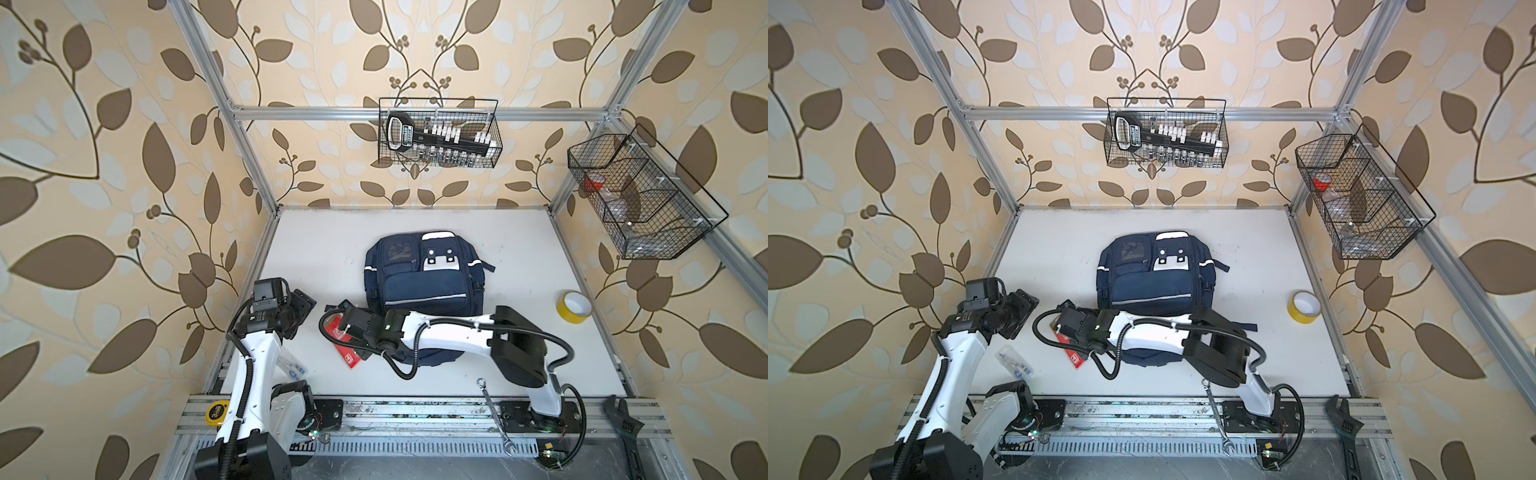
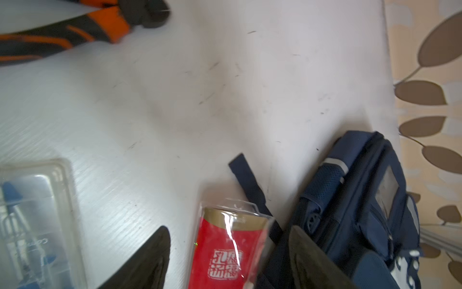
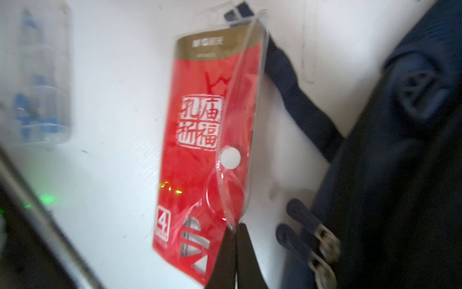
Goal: Pack books, pencil case, and school supplies into a backpack
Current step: Pick up the ruler set bag from the bottom-left of the table, then open the student bag at the center of the table.
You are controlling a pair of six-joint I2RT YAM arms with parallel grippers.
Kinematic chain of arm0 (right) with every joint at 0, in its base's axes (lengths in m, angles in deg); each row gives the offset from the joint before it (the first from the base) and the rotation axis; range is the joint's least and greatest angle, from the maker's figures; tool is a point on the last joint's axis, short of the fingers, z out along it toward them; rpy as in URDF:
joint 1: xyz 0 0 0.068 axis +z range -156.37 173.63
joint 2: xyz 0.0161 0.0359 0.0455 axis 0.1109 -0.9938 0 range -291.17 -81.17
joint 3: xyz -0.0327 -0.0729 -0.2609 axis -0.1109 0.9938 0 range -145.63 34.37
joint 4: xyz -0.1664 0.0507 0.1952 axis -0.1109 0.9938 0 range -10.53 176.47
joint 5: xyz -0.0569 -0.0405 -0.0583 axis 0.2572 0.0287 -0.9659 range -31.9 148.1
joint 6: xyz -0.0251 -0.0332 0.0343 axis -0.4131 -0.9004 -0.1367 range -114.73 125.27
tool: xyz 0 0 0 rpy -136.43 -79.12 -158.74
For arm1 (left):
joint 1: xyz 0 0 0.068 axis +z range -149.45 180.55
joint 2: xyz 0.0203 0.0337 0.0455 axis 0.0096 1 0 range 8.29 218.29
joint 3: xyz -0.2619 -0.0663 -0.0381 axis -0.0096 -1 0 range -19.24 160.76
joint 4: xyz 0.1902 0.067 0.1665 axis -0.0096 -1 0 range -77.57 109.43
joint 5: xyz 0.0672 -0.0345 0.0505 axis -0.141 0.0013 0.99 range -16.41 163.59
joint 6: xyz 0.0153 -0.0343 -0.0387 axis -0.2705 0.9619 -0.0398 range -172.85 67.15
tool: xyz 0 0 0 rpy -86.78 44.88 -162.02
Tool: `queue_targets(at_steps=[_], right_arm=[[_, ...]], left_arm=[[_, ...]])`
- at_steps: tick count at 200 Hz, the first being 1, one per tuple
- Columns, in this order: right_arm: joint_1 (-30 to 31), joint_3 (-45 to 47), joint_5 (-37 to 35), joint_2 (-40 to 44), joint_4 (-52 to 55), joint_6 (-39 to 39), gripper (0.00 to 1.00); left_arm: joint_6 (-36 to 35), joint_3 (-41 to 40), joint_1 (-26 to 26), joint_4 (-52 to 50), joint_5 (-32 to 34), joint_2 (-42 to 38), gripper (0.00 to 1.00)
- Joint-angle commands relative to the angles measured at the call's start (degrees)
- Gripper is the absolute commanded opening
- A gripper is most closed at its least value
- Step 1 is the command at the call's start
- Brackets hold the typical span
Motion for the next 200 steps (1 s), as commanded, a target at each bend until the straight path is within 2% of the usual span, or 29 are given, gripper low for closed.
queue_targets(at_steps=[1, 30, 64, 90, 121, 132, 154, 180, 200], right_arm=[[0.83, 2.63, -4.53, 10.58, 4.15, 2.32, 0.0], [1.18, 11.38, -9.1, 25.26, 10.52, 8.71, 0.0], [-0.92, 18.61, -14.05, 39.88, 28.29, 18.88, 0.0], [-6.48, 21.28, -15.39, 49.23, 40.35, 25.49, 0.0], [-15.76, 23.1, -13.77, 57.33, 44.36, 24.96, 0.0], [-17.87, 23.47, -13.44, 59.21, 45.14, 24.48, 0.0], [-19.98, 24.06, -13.16, 61.63, 46.78, 24.2, 0.0], [-20.21, 25.0, -12.28, 63.27, 47.35, 24.68, 0.0], [-20.17, 25.74, -11.3, 64.33, 47.39, 25.38, 0.0]], left_arm=[[-7.19, 7.11, -6.3, 5.89, -0.57, -3.15, 0.75], [-18.55, 13.41, -19.58, 7.95, 4.68, -0.13, 0.75], [-27.16, 15.0, -32.06, 11.9, 1.5, 4.4, 0.78], [-37.16, 14.77, -43.02, 15.18, 0.12, 6.86, 0.79], [-46.86, 17.24, -55.48, 17.23, -1.81, 15.42, 0.82], [-49.63, 18.56, -58.23, 17.08, -4.32, 18.38, 0.93], [-56.05, 20.82, -61.22, 13.29, -4.48, 22.83, 0.97], [-60.12, 21.51, -61.62, 11.0, -2.36, 26.7, 0.96], [-62.09, 20.71, -61.93, 11.29, 0.43, 29.13, 0.92]])
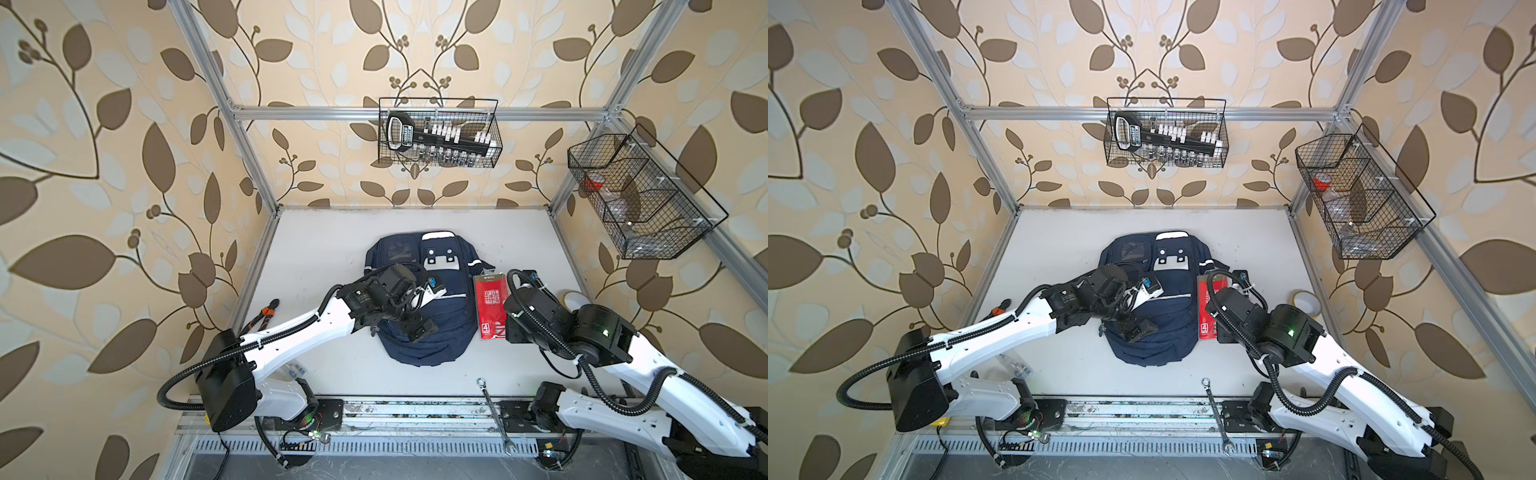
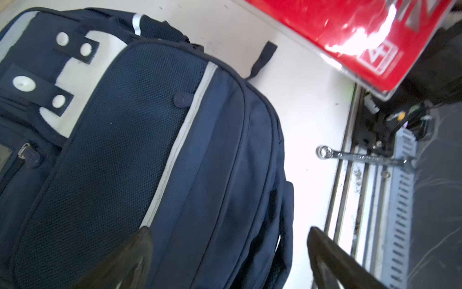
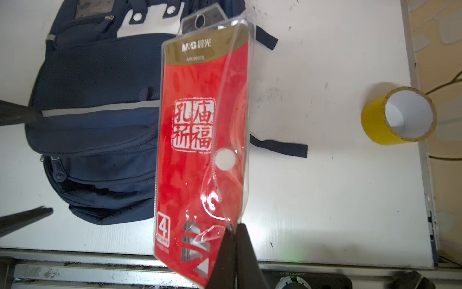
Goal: Pack books, pencil case, and school supplies into a backpack
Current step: Open the student bag at the center of the table, then place the ruler set bag in the student bag.
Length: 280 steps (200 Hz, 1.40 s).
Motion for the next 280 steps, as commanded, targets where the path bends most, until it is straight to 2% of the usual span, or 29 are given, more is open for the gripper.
queue_targets(at_steps=[1, 22, 36, 51, 68, 87, 96, 106, 145, 182, 229, 256, 280], right_arm=[[-0.23, 1.36, 0.95, 1.37, 2.21, 1.71, 0.0], [-0.25, 2.47, 2.36, 3.14, 1.87, 2.43, 0.0], [-0.32, 3.22, 2.97, 3.97, 2.14, 2.72, 0.0], [-0.24, 3.88, 3.51, 4.66, 2.56, 2.89, 0.0], [-0.23, 4.25, 4.14, 5.49, 2.57, 2.91, 0.0], [-0.23, 4.59, 5.83, 5.69, 2.01, 2.19, 0.0], [-0.23, 4.99, 6.75, 5.73, 1.26, 1.92, 0.0], [-0.24, 5.73, 7.83, 6.09, 0.09, 1.56, 0.0], [-0.23, 7.98, 13.79, 6.96, -5.72, 0.94, 0.0], [0.13, 8.93, 17.13, 5.95, -12.12, 0.4, 0.0], [-0.13, 9.22, 14.51, 0.53, -18.94, 1.28, 0.0], [-3.17, 9.55, 11.43, -3.65, -25.26, 4.5, 0.0], [-6.41, 10.7, 11.54, -7.13, -35.39, 11.64, 0.0]], left_arm=[[-6.35, 1.24, -0.36, -1.34, 2.89, 1.91, 0.92], [-8.36, -0.67, -1.78, 2.23, 10.27, 3.98, 0.85], [-9.07, -1.38, -2.05, 4.24, 11.99, 4.64, 0.82], [-9.16, -0.96, -2.23, 5.97, 15.34, 6.74, 0.73], [-8.81, 0.37, -2.16, 6.72, 17.61, 7.1, 0.55], [-7.72, 1.44, -2.08, 7.8, 18.93, 7.19, 0.29], [-7.12, 1.68, -2.03, 8.48, 19.91, 7.32, 0.21], [-5.91, 2.1, -1.78, 9.41, 21.52, 7.33, 0.0], [3.73, 4.4, 2.41, 9.01, 15.35, 5.52, 0.0], [10.6, 9.55, 2.5, 5.7, 10.41, 5.8, 0.0], [14.78, 12.56, 1.83, 5.11, 5.95, 5.54, 0.0], [16.51, 14.27, 0.27, 4.39, 3.7, 5.52, 0.0], [18.5, 14.01, -0.99, 4.35, 2.35, 5.48, 0.0]])
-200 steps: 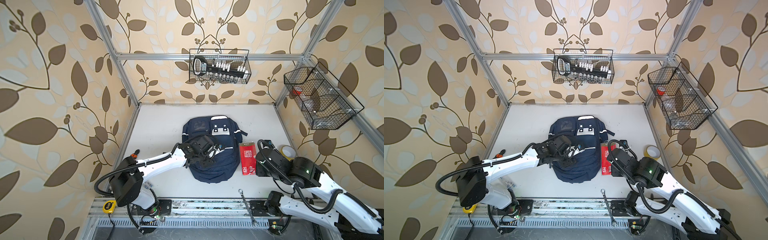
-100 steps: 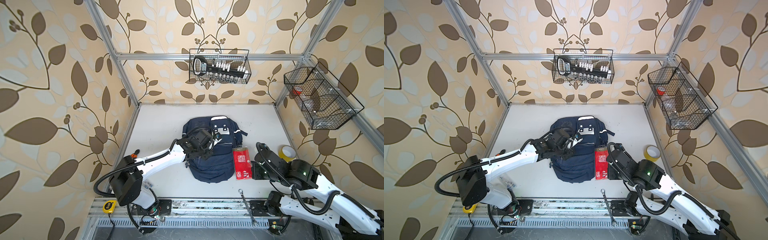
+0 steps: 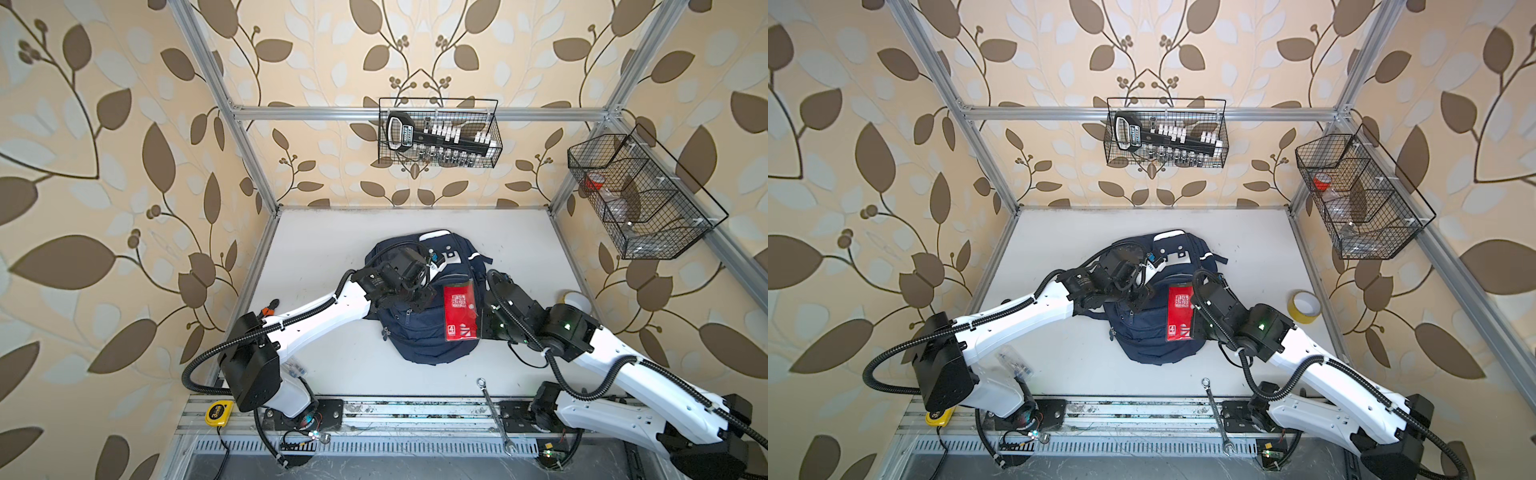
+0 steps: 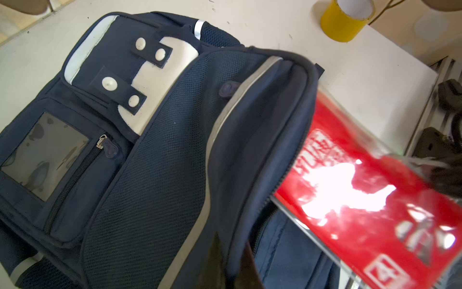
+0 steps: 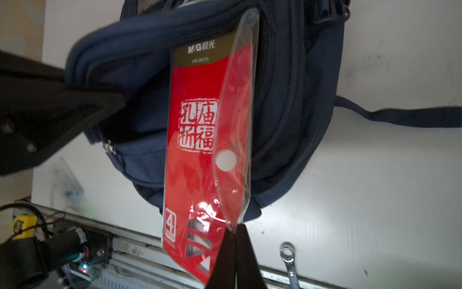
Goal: Pack books, pencil case, and school supplies into a backpack
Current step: Place the ruler set bag in the student bag, then close the student bag at the center of the table.
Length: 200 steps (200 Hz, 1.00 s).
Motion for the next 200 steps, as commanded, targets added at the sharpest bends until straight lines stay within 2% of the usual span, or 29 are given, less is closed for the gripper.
queue_targets(at_steps=[1, 25, 66, 83, 93, 103, 116, 124, 132, 140, 142, 158, 166, 172, 182, 191, 200], right_arm=[[-2.37, 1.3, -3.28, -2.39, -12.23, 7.59, 0.0], [-2.85, 2.26, -3.76, -4.42, -22.34, 13.43, 0.0], [-1.22, 4.81, -1.7, -11.38, -38.51, 17.48, 0.0], [0.44, 3.75, 0.16, -16.6, -40.97, 17.04, 0.0], [2.07, 2.24, -0.52, -18.64, -39.32, 15.27, 0.2], [3.32, 2.62, -4.24, -17.3, -34.71, 14.73, 0.38], [3.47, 5.87, -8.6, -11.74, -30.94, 14.57, 0.47], [2.74, 8.05, -10.32, -6.78, -27.87, 14.25, 0.57], [2.46, 8.96, -12.14, -1.69, -23.48, 13.71, 0.65], [2.48, 9.13, -12.96, 2.66, -20.59, 11.94, 0.67], [2.41, 9.01, -12.98, 3.63, -19.82, 11.31, 0.67], [2.5, 4.59, -10.95, 7.1, -14.28, 4.62, 0.78], [2.55, 1.56, -9.27, 6.43, -11.17, 1.1, 0.87], [2.79, -0.58, -7.68, 5.39, -9.42, -2.53, 0.98], [3.81, -2.84, -5.52, 3.41, -8.08, -6.52, 0.99], [5.45, -3.91, -4.74, 1.47, -8.42, -8.67, 1.0], [6.83, -4.79, -5.11, -0.91, -9.33, -9.71, 1.0]], left_arm=[[4.34, 3.93, -1.85, 3.73, -5.61, -2.04, 0.0], [6.81, 2.52, -2.53, 4.6, -7.23, -1.98, 0.0], [13.11, 1.22, -2.62, 10.15, -10.36, -3.68, 0.0], [14.23, 2.17, -2.62, 11.0, -8.75, -2.86, 0.0], [14.76, 2.54, -2.49, 10.84, -5.0, -1.98, 0.0], [14.92, 2.89, -1.91, 9.9, -1.16, -0.31, 0.0], [16.85, 3.49, -0.06, 7.55, 0.43, 0.46, 0.0], [18.59, 2.91, 0.98, 6.95, 0.67, 0.04, 0.25], [19.87, 1.5, 1.41, 7.06, 1.94, -1.23, 0.43], [20.41, 0.05, 1.42, 7.11, 3.94, -3.27, 0.9], [20.45, -0.22, 1.42, 6.85, 5.09, -4.1, 0.97], [23.41, -0.35, 1.49, -0.53, 15.41, -8.44, 0.99], [25.97, -0.1, 1.64, -6.75, 23.28, -11.03, 0.99], [28.74, 0.21, 1.96, -12.69, 30.05, -13.34, 0.99], [35.97, -0.02, 3.95, -23.21, 39.27, -17.21, 0.99], [42.26, -0.76, 8.4, -32.46, 41.82, -21.14, 0.99], [46.07, -2.26, 15.12, -39.26, 40.09, -25.09, 0.99]])
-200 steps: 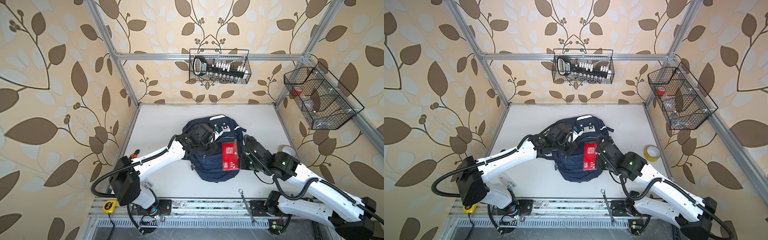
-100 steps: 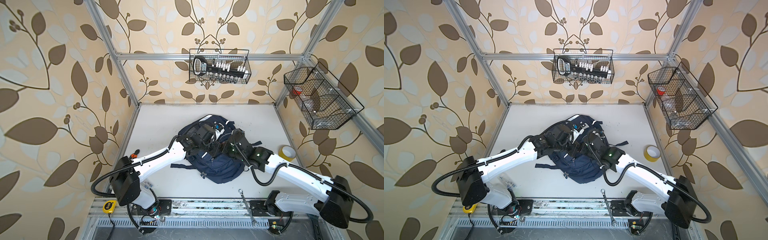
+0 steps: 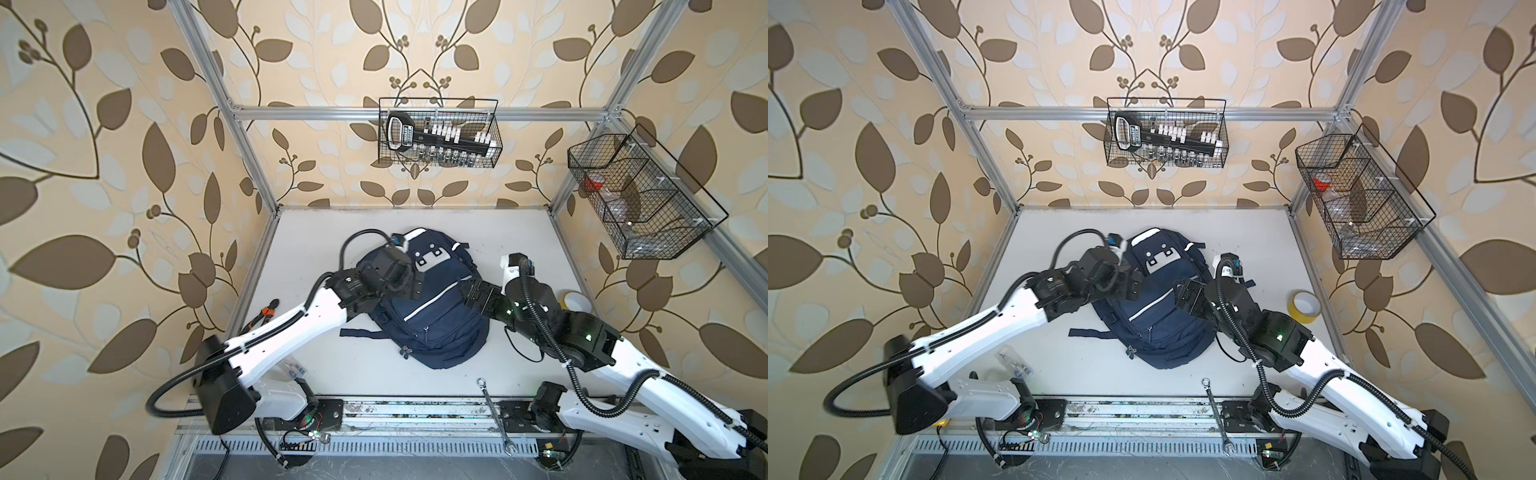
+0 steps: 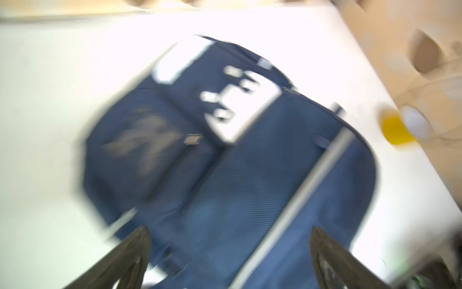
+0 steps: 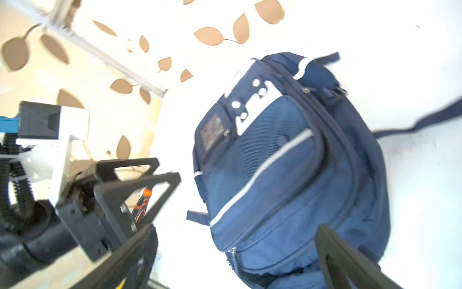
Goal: Pack books, pencil case, and school supplies into a backpack
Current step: Close the student bag at the center of the table, then move the compass set from the middle-left of the table.
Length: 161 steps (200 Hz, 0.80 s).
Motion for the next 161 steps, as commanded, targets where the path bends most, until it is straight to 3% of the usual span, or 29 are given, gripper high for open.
queue_targets(at_steps=[1, 22, 48, 65, 84, 108, 125, 142, 161], right_arm=[[3.07, -1.96, 2.55, -5.85, 5.33, -9.35, 1.0], [3.96, -2.82, 0.81, -11.05, 0.5, -10.32, 1.0], [3.86, -5.48, 4.07, -16.11, -4.57, -13.09, 1.0], [3.79, -6.13, 6.39, -17.21, -5.76, -14.52, 1.0], [2.36, -4.27, 8.01, -16.14, -5.92, -15.3, 0.99], [-3.06, 1.53, 13.14, -11.5, -6.89, -15.19, 0.99], [-6.91, 5.22, 16.14, -8.36, -7.22, -15.08, 0.98], [-9.42, 7.09, 17.89, -6.5, -6.77, -15.38, 0.97], [-11.22, 7.23, 18.05, -5.72, -4.79, -15.65, 0.97]], left_arm=[[16.34, -1.92, 11.57, -25.78, 15.89, -10.99, 0.99], [21.7, -4.52, 26.65, -37.35, 10.14, -17.27, 0.99], [21.29, -11.06, 42.93, -38.72, -2.65, -16.98, 0.99], [22.91, -14.32, 45.34, -35.19, -5.26, -12.82, 0.97], [21.97, -18.23, 52.59, -28.79, -8.89, -8.18, 0.95], [20.8, -19.6, 54.54, -22.82, -9.74, -2.62, 0.99], [21.51, -23.63, 56.28, -18.49, -9.04, -3.35, 0.99], [22.94, -30.38, 61.01, -12.8, -13.35, -5.65, 0.99], [24.17, -33.89, 61.6, -11.16, -12.7, -5.93, 0.99]])
